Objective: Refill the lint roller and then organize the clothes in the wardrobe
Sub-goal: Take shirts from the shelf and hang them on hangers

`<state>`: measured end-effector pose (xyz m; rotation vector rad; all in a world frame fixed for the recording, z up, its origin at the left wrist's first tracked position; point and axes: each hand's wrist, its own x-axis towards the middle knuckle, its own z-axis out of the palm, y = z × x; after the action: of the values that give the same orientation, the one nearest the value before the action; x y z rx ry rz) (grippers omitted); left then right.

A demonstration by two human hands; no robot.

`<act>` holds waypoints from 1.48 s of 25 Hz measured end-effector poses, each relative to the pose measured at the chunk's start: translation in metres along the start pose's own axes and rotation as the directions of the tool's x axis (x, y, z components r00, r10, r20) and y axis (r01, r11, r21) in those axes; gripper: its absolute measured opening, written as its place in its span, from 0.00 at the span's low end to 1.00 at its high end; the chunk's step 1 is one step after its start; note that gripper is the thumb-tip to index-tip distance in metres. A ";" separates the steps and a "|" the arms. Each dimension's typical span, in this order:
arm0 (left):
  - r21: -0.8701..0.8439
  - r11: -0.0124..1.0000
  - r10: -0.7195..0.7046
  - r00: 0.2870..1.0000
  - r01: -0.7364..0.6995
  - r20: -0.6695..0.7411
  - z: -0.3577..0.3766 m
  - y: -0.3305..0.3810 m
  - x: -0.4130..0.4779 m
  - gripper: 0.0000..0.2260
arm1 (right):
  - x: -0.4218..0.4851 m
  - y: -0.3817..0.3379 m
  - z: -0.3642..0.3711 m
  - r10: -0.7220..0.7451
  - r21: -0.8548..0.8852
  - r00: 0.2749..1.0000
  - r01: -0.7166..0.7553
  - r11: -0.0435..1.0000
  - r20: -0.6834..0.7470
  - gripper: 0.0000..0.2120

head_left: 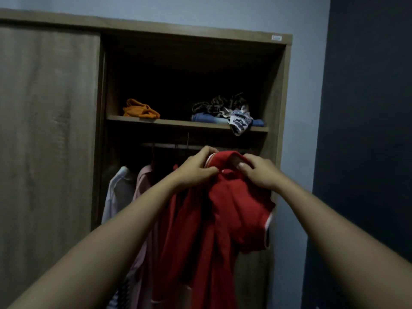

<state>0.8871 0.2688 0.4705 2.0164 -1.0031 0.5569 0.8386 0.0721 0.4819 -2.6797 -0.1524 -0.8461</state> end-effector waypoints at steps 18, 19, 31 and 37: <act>-0.321 0.904 -0.338 0.932 0.283 -0.129 0.049 -0.026 -0.051 0.07 | -0.122 0.072 0.050 -0.099 0.126 0.960 0.068 0.990 0.263 0.16; -0.299 0.900 -0.366 0.922 0.317 -0.124 0.046 -0.038 -0.055 0.07 | -0.132 0.083 0.056 -0.088 0.155 0.957 0.046 0.987 0.276 0.15; 0.212 0.918 -0.354 0.934 0.336 0.054 0.051 -0.105 -0.061 0.20 | -0.069 0.060 0.048 0.131 -0.033 0.854 -0.132 0.991 0.504 0.16; 0.255 0.896 -0.436 0.831 0.363 0.347 0.048 -0.139 -0.009 0.08 | -0.024 0.055 0.053 0.213 -0.029 0.887 -0.221 0.975 0.410 0.16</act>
<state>0.9952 0.2847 0.3721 2.4788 -0.7295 0.0013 0.8584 0.0380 0.4117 -2.7536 0.0450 -0.2036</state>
